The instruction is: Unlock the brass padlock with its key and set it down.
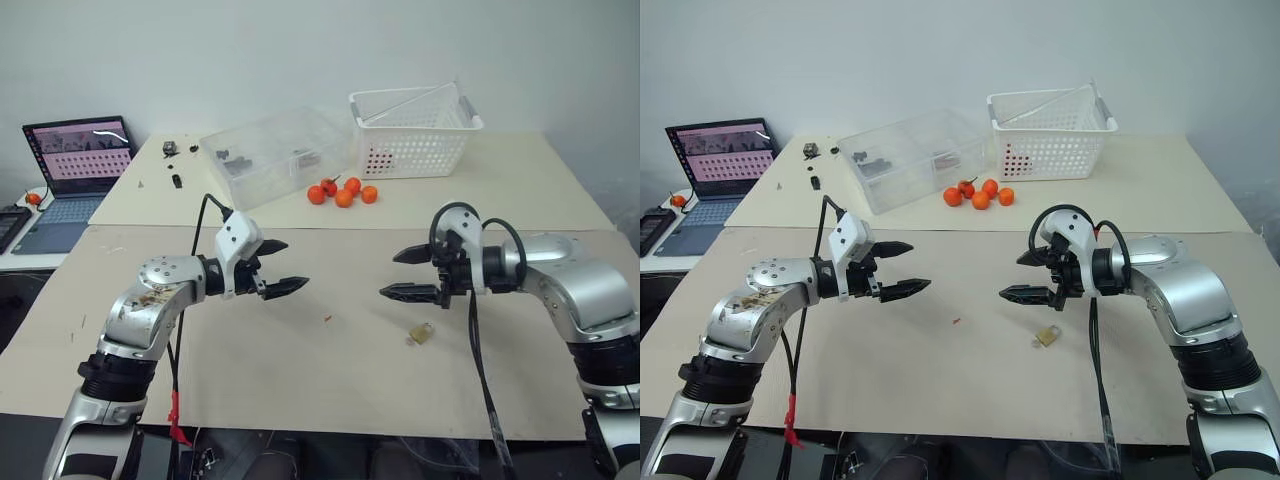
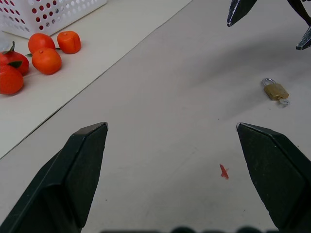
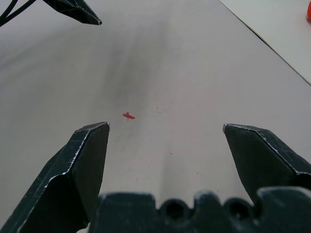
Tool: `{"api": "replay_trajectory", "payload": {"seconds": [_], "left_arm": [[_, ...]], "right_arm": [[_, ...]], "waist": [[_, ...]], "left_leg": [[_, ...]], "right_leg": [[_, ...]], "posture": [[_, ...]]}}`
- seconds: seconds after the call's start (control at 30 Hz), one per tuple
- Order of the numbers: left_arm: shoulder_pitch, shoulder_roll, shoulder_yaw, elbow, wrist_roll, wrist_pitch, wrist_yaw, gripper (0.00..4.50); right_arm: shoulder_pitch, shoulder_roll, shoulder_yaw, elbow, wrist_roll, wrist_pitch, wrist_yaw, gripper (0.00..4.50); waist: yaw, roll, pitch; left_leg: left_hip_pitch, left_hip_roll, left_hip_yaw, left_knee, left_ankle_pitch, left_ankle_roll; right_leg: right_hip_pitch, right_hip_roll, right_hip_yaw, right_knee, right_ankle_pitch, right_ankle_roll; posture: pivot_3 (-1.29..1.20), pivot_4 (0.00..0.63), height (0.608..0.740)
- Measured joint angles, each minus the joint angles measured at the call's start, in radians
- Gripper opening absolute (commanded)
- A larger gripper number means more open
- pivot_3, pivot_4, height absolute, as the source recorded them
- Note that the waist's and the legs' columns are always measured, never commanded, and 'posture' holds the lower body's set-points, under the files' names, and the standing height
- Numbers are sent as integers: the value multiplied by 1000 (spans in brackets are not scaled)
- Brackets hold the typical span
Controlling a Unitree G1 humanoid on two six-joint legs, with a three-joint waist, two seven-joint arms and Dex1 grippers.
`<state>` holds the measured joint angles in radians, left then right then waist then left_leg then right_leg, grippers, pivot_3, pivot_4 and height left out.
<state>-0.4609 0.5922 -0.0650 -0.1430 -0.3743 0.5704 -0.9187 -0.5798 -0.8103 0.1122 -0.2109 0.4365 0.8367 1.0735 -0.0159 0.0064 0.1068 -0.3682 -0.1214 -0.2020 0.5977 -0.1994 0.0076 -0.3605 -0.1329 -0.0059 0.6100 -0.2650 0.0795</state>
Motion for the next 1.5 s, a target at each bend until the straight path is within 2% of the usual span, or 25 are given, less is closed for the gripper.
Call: {"api": "replay_trajectory", "payload": {"seconds": [0.1, 0.23, 0.3, 0.47, 0.57, 0.7, 1.03, 1.4, 1.43, 1.5], "left_arm": [[-19, -1, -4, 12, -1, -1, -9, 4500], [-180, 10, -16, 77, -17, 24, -62, 4500], [-259, 3, -57, 137, 21, 26, -65, 4500], [-280, -15, -200, 189, 71, 14, -151, 4500], [-280, -9, -251, 176, 82, -1, -212, 4500], [-277, 21, -275, 145, 93, -3, -273, 4500], [-232, 77, -277, 50, 104, 47, -272, 4500], [-190, 136, -232, -41, 93, 130, -228, 4500], [-190, 139, -231, -41, 93, 131, -227, 4500], [-190, 139, -231, -42, 93, 134, -226, 4500]], "right_arm": [[11, -11, -6, -6, 0, -12, 8, 4422], [56, -74, -36, -60, 0, -95, 46, 4422], [99, -126, -53, -84, -2, -118, 73, 4422], [254, -204, -66, -74, -21, -204, 131, 4422], [288, -217, -87, -71, -21, -247, 156, 4422], [312, -196, -81, -29, -61, -365, 168, 4422], [251, -67, 75, 275, -250, -717, 214, 4422], [163, 1, 116, 445, -308, -849, 269, 4422], [163, 5, 118, 451, -312, -854, 274, 3905], [162, 13, 122, 468, -320, -865, 280, 3262]], "waist": [[2, -1, 0], [16, -1, 1], [18, -1, 1], [5, -2, 1], [-10, -2, 1], [-17, -4, 2], [-25, -4, 2], [-22, -4, 3], [-21, -4, 3], [-21, -4, 3]], "left_leg": [[-1, 0, 0, 0, 0, 0], [-2, -1, 3, 1, 0, 0], [-1, -1, 5, 1, 0, 0], [-1, 0, 9, 2, -1, 0], [0, 1, 12, 2, -2, 1], [2, 5, 13, 2, -2, 2], [5, 6, 16, 1, -2, 1], [9, 9, 17, -1, -3, 1], [9, 10, 17, -1, -3, 1], [9, 11, 17, -1, -3, 0]], "right_leg": [[-1, 0, 0, 0, 0, 0], [-1, 0, -1, 0, 0, 0], [1, 0, -1, -1, 0, 0], [0, 0, 0, -1, 0, 0], [0, 1, 2, 0, 0, 0], [1, 3, 3, 0, 0, 1], [0, 5, 10, 1, 0, 0], [0, 9, 14, 1, 0, 0], [0, 9, 14, 1, 0, 0], [0, 10, 15, 1, 0, 0]], "posture": [[0, 150, 740], [0, 150, 740], [0, 150, 740], [0, 150, 740], [0, 150, 740], [0, 150, 740], [0, 150, 740], [0, 150, 740], [0, 150, 740], [0, 150, 740]]}}
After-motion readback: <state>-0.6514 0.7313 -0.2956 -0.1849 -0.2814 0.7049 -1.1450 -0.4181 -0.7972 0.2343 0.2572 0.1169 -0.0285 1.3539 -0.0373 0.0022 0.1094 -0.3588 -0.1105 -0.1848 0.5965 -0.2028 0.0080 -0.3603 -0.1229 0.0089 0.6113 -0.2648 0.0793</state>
